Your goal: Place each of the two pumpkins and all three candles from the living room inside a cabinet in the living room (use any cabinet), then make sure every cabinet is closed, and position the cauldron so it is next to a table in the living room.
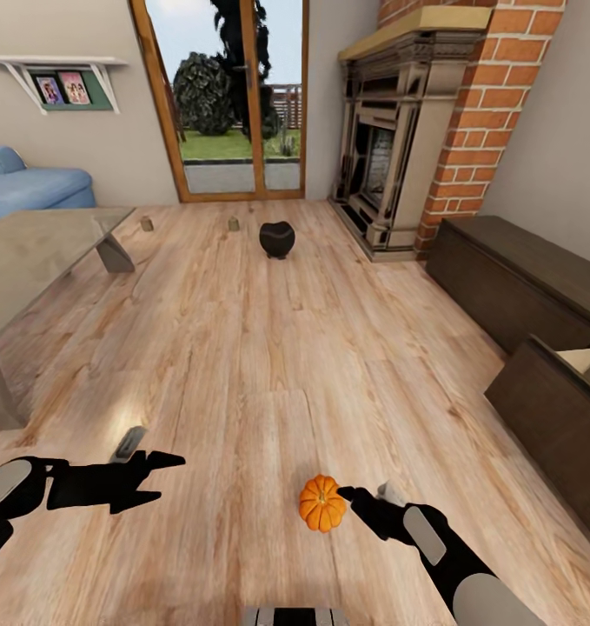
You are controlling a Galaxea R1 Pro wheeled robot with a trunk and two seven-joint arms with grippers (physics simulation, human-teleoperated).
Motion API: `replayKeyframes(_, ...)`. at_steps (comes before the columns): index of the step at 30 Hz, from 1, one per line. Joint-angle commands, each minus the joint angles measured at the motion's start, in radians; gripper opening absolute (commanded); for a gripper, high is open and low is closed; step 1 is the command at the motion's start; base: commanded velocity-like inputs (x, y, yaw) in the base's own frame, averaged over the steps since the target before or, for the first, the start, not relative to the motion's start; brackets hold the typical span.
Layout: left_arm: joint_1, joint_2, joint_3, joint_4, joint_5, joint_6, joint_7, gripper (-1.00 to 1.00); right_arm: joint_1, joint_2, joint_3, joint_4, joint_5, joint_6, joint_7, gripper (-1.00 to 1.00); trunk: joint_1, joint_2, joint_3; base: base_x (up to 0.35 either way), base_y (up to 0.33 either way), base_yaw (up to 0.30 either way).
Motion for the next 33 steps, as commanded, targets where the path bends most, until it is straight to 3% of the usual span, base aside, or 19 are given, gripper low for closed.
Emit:
replayKeyframes(1,-0.001,0.001,0.004,-0.003,0.013,0.0,0.009,1.0,0.0,0.0,-0.001,-0.001,-0.002,0.003,0.016,1.0,0.0,-0.001,-0.005,0.0,0.0,0.0)
replayKeyframes(4,-0.001,0.001,0.009,-0.006,0.03,0.0,0.008,1.0,0.0,0.0,-0.001,-0.001,-0.001,0.002,0.036,1.0,0.002,-0.001,-0.016,0.0,0.0,0.0)
replayKeyframes(6,-0.001,0.001,0.01,-0.006,0.061,0.0,-0.01,1.0,0.0,0.0,-0.001,-0.001,-0.001,0.001,0.043,1.0,0.002,-0.002,-0.024,0.0,0.0,0.0)
replayKeyframes(10,0.001,0.003,0.01,-0.007,0.091,0.0,-0.077,1.0,0.0,-0.001,-0.002,-0.001,-0.001,-0.017,0.047,1.0,0.004,-0.003,-0.04,0.0,0.0,0.0)
replayKeyframes(17,0.003,0.003,0.002,-0.008,0.097,0.001,-0.169,1.0,0.0,-0.005,-0.002,-0.001,-0.01,-0.042,0.068,1.0,0.007,-0.004,-0.067,0.0,0.0,0.0)
replayKeyframes(20,0.005,0.004,0.0,-0.008,0.093,0.001,-0.224,1.0,0.0,-0.02,-0.001,-0.001,-0.034,-0.067,0.108,1.0,0.009,-0.005,-0.078,0.0,0.0,0.0)
replayKeyframes(28,0.006,0.005,0.0,-0.004,0.09,0.001,-0.238,1.0,0.0,-0.025,-0.001,0.002,-0.043,-0.075,0.118,1.0,0.012,-0.007,-0.109,0.0,0.0,0.0)
replayKeyframes(33,0.007,0.006,0.0,-0.003,0.091,0.001,-0.239,1.0,0.0,-0.025,-0.066,0.001,-0.042,-0.076,0.119,1.0,0.015,-0.008,-0.129,0.0,0.0,0.0)
